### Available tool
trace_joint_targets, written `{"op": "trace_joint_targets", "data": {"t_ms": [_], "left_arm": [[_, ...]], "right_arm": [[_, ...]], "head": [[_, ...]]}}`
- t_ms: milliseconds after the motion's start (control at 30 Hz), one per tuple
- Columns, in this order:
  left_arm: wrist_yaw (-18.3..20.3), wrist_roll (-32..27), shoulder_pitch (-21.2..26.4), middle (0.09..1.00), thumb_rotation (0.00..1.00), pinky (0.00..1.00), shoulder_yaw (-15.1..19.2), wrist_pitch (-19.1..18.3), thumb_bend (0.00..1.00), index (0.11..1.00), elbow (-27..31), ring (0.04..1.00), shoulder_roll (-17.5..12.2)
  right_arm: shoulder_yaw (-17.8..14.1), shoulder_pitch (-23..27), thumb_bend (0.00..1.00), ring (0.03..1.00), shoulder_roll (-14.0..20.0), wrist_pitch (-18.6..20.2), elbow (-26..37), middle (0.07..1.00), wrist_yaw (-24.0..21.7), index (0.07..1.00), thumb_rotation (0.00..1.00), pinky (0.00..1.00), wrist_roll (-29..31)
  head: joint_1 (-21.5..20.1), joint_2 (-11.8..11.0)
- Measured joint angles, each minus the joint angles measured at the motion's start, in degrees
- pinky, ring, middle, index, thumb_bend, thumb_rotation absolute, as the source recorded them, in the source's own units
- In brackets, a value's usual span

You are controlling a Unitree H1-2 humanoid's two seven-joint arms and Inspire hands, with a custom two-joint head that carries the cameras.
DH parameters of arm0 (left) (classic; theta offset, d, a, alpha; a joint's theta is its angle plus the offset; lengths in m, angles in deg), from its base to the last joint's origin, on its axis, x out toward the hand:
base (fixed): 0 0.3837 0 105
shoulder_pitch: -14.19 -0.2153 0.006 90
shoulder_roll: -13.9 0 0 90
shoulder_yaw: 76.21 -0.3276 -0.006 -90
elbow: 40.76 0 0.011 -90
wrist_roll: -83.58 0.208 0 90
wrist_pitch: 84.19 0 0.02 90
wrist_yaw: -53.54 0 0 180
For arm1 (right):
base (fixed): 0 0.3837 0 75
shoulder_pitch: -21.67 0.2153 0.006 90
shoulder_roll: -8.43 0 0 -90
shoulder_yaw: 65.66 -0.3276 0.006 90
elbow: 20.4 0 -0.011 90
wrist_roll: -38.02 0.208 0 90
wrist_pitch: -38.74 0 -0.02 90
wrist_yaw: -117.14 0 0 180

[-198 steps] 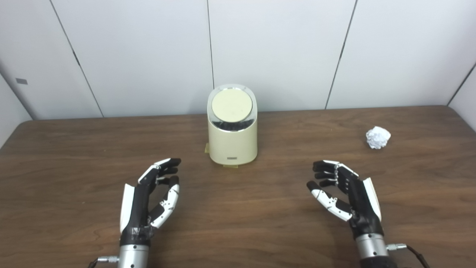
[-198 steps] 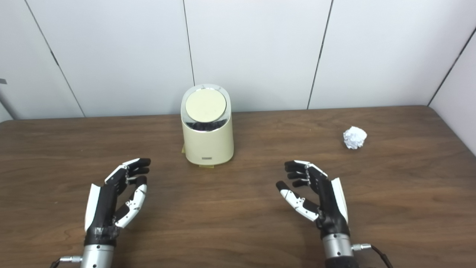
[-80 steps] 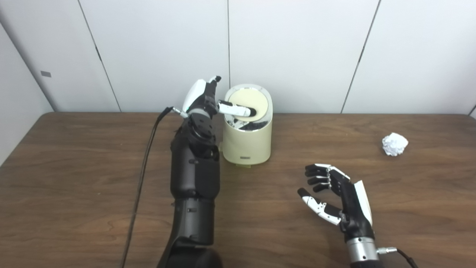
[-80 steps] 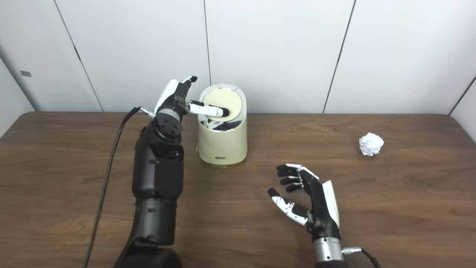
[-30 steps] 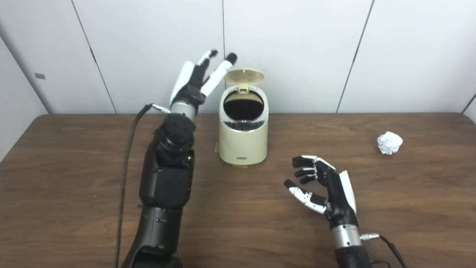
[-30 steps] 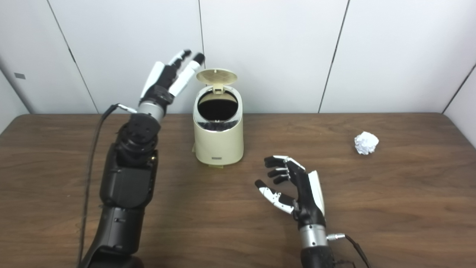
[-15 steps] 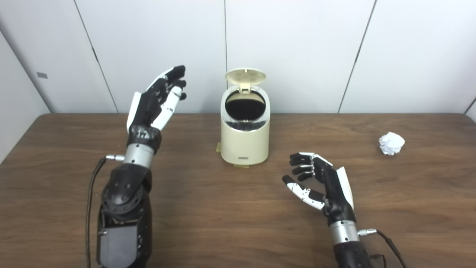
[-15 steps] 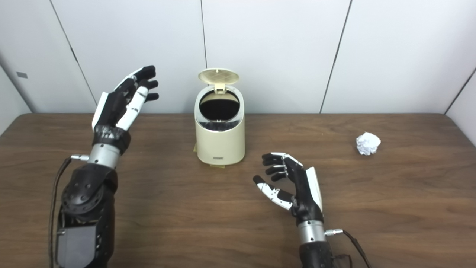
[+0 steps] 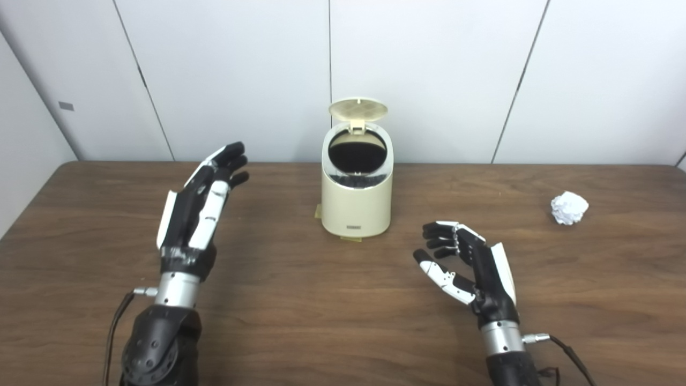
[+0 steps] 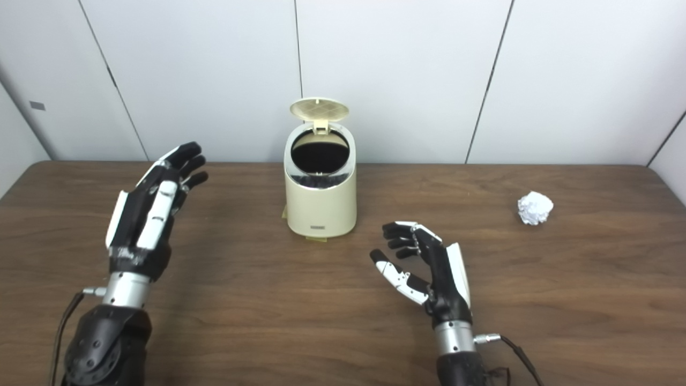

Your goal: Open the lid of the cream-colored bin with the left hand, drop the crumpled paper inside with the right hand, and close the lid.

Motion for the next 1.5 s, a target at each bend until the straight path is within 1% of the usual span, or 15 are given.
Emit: {"op": "trace_joint_targets", "data": {"t_ms": [67,133,233,333,400,467,567,700,833,1000,1100,1133,1333,1400,1500], "left_arm": [[0.02,-0.76,-1.4,0.891,0.48,0.85,-0.43,0.44,0.21,0.849,-0.31,0.891,0.05],[-0.08,-1.62,-3.13,0.883,0.43,0.86,-0.65,1.36,0.2,0.845,-0.77,0.889,0.42],[-0.17,-1.72,-5.23,0.885,0.46,0.87,-1.03,2.96,0.19,0.851,-1.61,0.89,0.83],[-0.2,-1.71,-6.51,0.928,0.53,0.89,-1.1,4.23,0.2,0.893,-2.79,0.921,0.55],[-0.07,-1.7,-7.23,0.956,0.57,0.91,-1.33,4.23,0.21,0.916,-3.13,0.946,-0.19],[0.0,-1.69,-7.86,0.956,0.56,0.91,-1.46,4.52,0.21,0.916,-3.44,0.948,-1.03],[-0.06,-1.7,-8.68,0.958,0.51,0.92,-1.45,5.2,0.18,0.916,-4.49,0.955,-1.61],[-0.15,-1.71,-9.13,0.96,0.53,0.94,-1.76,5.31,0.17,0.918,-4.85,0.961,-1.54],[-0.38,-1.71,-9.23,0.965,0.61,0.96,-2.13,5.27,0.17,0.921,-4.81,0.962,-1.33],[-0.6,-1.75,-10.2,0.97,0.61,0.96,-2.45,4.88,0.16,0.932,-4.13,0.966,-1.21],[-0.72,-2.59,-10.44,0.968,0.57,0.94,-2.42,4.17,0.17,0.925,-3.87,0.963,-1.09],[-0.81,-2.77,-10.5,0.97,0.56,0.95,-2.43,3.84,0.17,0.927,-3.72,0.965,-1.01],[-0.98,-2.97,-10.79,0.973,0.59,0.96,-2.43,3.69,0.17,0.933,-3.2,0.963,-0.84],[-0.99,-3.33,-10.95,0.973,0.59,0.96,-2.3,3.66,0.18,0.933,-3.06,0.963,-0.86],[-0.97,-3.92,-11.01,0.973,0.59,0.95,-2.33,3.64,0.17,0.935,-3.06,0.961,-0.87]], "right_arm": [[-0.08,0.21,0.29,0.598,1.4,0.21,1.37,0.631,-0.43,0.619,0.31,0.51,-1.46],[-0.65,1.55,0.33,0.579,2.76,0.77,2.41,0.621,-0.91,0.613,0.28,0.48,-2.9],[-2.2,5.16,0.41,0.601,5.11,0.91,2.76,0.641,-0.71,0.627,0.23,0.48,-5.38],[-2.97,7.83,0.59,0.63,6.89,1.39,3.41,0.697,-0.48,0.665,0.26,0.51,-8.3],[-2.88,9.37,0.72,0.689,8.67,3.4,3.36,0.745,-1.56,0.716,0.31,0.57,-11.85],[-2.39,10.89,0.83,0.745,11.82,6.07,2.88,0.793,-3.43,0.768,0.32,0.61,-16.75],[-2.42,12.87,0.91,0.769,16.94,9.85,1.11,0.835,-6.13,0.81,0.3,0.61,-22.04],[-2.03,14.88,0.95,0.797,20.69,15.29,1.42,0.852,-10.67,0.815,0.23,0.64,-27.14],[-1.98,16.67,0.96,0.796,21.89,19.65,3.41,0.865,-15.76,0.827,0.21,0.59,-29.51],[-1.78,19.78,0.97,0.786,25.79,23.83,3.78,0.85,-23.61,0.83,0.2,0.58,-31.47],[-1.31,21.87,1.0,0.781,28.64,25.97,3.2,0.849,-27.45,0.828,0.23,0.56,-33.59],[-1.13,22.62,0.99,0.792,29.45,26.96,3.1,0.858,-29.08,0.831,0.21,0.57,-34.22],[1.03,26.2,0.99,0.763,32.66,29.64,-1.58,0.845,-35.99,0.825,0.24,0.53,-38.39],[1.56,26.96,0.98,0.737,33.66,30.14,-3.78,0.838,-37.24,0.818,0.24,0.49,-40.04],[1.8,27.47,0.99,0.727,34.54,30.35,-6.37,0.827,-37.87,0.812,0.24,0.48,-40.36]], "head": [[-0.61,0.09],[-0.79,0.09],[-3.07,-0.44],[-5.01,-0.79],[-5.36,-0.88],[-5.63,-0.88],[-5.71,-0.88],[-5.71,-0.88],[-5.45,-1.05],[-5.01,-1.14],[-4.57,-1.32],[-4.48,-1.32],[-4.48,-1.23],[-4.75,-1.14],[-4.92,-1.06]]}}
